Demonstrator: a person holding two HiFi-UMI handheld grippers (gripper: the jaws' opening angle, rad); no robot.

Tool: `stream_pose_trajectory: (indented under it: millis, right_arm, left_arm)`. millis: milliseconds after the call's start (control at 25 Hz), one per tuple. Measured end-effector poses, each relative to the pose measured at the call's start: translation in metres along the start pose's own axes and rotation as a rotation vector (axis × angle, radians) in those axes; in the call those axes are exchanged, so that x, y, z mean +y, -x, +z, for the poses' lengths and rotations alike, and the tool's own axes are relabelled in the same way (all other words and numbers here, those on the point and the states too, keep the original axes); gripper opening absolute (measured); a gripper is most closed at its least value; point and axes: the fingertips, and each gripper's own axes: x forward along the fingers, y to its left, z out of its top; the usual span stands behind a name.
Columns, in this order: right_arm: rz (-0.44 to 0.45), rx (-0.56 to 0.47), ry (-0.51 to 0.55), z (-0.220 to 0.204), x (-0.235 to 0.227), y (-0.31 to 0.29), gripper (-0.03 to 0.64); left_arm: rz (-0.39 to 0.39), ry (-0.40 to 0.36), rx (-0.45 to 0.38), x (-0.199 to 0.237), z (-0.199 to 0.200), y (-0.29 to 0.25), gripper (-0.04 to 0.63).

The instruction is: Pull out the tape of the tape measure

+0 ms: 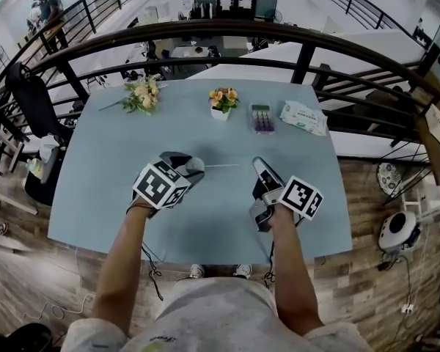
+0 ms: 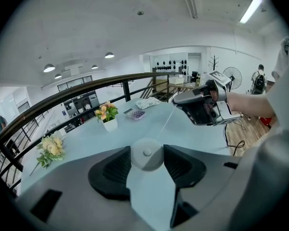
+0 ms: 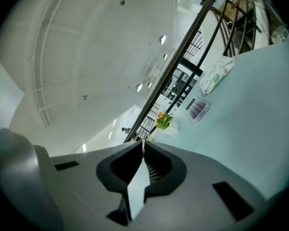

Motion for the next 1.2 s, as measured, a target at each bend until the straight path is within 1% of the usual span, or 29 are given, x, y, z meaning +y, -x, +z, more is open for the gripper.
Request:
stream_pose_trajectory:
  millis: [800, 1200]
  right_arm:
    - [0.000, 0.005, 0.004, -0.0017, 0.0008, 0.0020, 0.018]
    - [0.001, -0.009, 0.018, 0.0002, -0.0017, 0.0066, 0.017]
  left_arm:
    - [0.000, 0.000, 0.006, -0.0022, -0.0024, 0.0008, 0.213]
    - [-0.013, -0.003, 0.005, -0.0037, -0.0012, 0.0006, 0.213]
